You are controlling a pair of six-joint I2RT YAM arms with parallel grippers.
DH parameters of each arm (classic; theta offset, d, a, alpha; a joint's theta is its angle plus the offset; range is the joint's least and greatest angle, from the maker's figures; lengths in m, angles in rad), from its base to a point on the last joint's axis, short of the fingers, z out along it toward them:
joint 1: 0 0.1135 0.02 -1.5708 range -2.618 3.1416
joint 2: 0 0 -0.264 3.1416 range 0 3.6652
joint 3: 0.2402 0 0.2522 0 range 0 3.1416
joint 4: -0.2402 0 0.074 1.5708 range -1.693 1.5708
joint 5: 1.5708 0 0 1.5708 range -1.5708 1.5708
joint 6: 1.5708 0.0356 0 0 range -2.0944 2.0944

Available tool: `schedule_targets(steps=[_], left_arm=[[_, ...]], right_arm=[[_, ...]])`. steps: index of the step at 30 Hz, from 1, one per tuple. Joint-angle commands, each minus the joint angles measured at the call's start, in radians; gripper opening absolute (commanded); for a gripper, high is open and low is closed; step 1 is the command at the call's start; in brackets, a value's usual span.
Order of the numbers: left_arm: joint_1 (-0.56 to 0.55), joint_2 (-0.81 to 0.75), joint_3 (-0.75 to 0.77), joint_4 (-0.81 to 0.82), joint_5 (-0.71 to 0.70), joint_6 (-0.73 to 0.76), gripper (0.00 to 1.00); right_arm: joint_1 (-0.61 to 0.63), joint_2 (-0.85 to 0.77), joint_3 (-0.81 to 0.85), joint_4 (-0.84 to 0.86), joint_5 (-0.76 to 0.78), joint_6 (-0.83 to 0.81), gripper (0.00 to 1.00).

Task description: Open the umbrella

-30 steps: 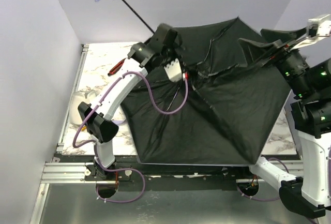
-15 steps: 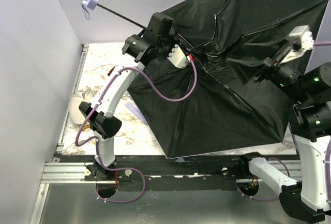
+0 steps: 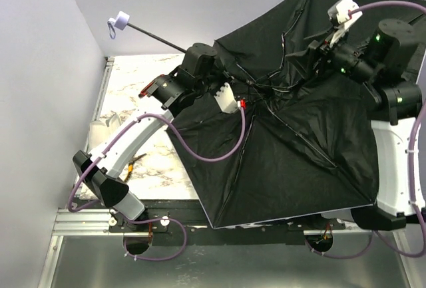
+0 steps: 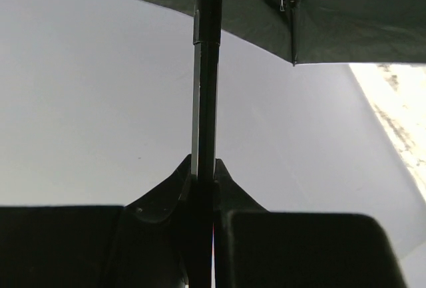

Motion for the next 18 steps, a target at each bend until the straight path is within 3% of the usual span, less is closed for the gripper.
schedule_targets(steps=[1, 6, 10, 15, 18], left_arm=[[-0.017, 0.005, 0.024, 0.208, -0.059, 0.042, 0.0], [-0.017, 0.016, 0.011, 0.302, -0.066, 0.07, 0.0], [-0.015, 0.042, 0.006, 0.381, -0.123, 0.101, 0.0], [0.0, 0.067, 0.061, 0.403, -0.203, -0.017, 0.0], [-0.002, 0.067, 0.051, 0.467, -0.239, -0.097, 0.0]], right_arm=[[0.0, 0.113, 0.213, -0.286, -0.039, -0.205, 0.7], [0.032, 0.227, 0.368, -0.453, -0.139, -0.254, 0.67], [0.162, 0.262, 0.345, -0.49, 0.072, -0.274, 0.69], [0.194, 0.185, 0.224, -0.329, 0.138, -0.236, 0.8], [0.325, 0.207, 0.21, -0.304, 0.38, -0.318, 0.73]])
